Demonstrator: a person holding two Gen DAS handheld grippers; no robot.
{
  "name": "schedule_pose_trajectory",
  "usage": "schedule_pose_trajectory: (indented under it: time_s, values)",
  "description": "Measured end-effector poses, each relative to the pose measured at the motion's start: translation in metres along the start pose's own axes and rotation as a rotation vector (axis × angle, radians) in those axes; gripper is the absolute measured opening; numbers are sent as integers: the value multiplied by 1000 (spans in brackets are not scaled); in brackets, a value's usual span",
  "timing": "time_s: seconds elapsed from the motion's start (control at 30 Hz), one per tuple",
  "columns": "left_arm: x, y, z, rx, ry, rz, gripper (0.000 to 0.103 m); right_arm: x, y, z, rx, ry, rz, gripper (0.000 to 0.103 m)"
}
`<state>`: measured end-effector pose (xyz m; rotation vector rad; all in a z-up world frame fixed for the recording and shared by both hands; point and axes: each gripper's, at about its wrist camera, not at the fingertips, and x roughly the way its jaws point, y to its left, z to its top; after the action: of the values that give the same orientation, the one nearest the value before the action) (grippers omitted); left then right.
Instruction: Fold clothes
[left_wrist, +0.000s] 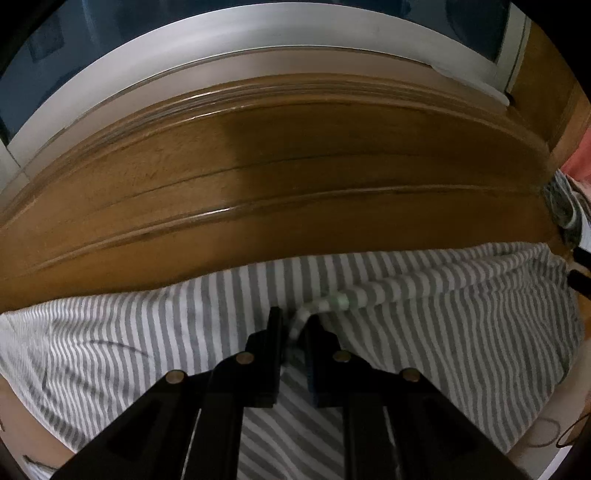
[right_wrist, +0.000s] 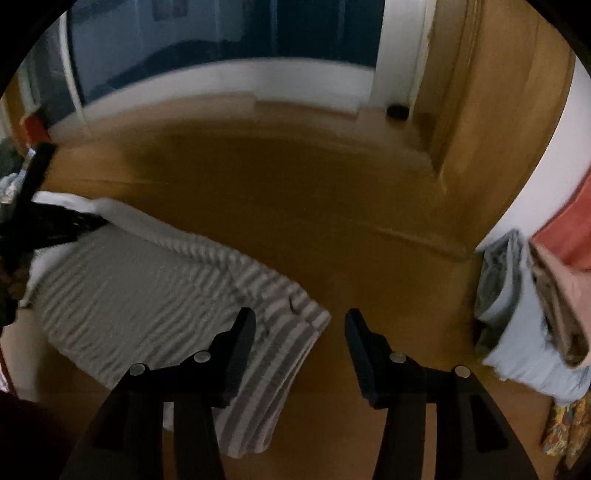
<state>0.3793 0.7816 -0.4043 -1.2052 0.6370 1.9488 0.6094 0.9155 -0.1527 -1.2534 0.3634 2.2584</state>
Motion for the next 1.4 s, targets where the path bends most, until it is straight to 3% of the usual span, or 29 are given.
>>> schedule_pose_trajectory:
  time_s: [0.07, 0.13, 0.3, 0.5, 0.57, 0.63, 0.77, 0.83, 0.87, 1.03, 1.13, 1.27, 1.37, 1.4]
  values:
    - [-1, -1, -1, -11, -2, -4, 11, 9, -4, -4, 55, 20, 8, 45]
    - [-7, 0, -2, -42, -15, -28, 11, 10, -7, -7, 96, 17, 34, 14]
    - [-24, -1, 1, -57, -78, -9, 11, -17, 1, 2, 49, -95, 10, 14]
    - [2, 12, 3, -60, -36, 20, 14, 29, -14, 12, 87, -4, -29, 24]
    - [0, 7, 5, -30, -33, 71, 28, 39, -17, 14, 96, 36, -60, 36]
    - [-4, 6, 5, -21, -34, 95, 34, 30, -18, 15, 104, 17, -82, 39]
    - [-18, 13, 2, -68, -6, 17, 34, -15, -12, 6, 129, -94, -144, 54]
    - [-33, 19, -6, -77, -2, -15, 40, -31, -2, 0, 124, -125, -142, 54]
    - [-42, 25, -13, -78, -6, -20, 47, -34, 4, -1, 114, -130, -132, 54]
    - [-96, 60, -38, -155, -104, -43, 54, -10, 36, 7, 72, -94, -49, 54]
    - [-110, 101, -43, -228, -158, 44, 61, 7, 46, 2, 86, -60, -40, 54]
    - [-90, 144, -58, -296, -100, 244, 61, 26, 55, -3, 91, -26, -75, 54]
    - [-76, 172, -79, -323, -29, 318, 62, 33, 57, -8, 71, -15, -106, 54]
    - [-76, 177, -86, -336, -35, 312, 64, 32, 57, -9, 62, -15, -113, 54]
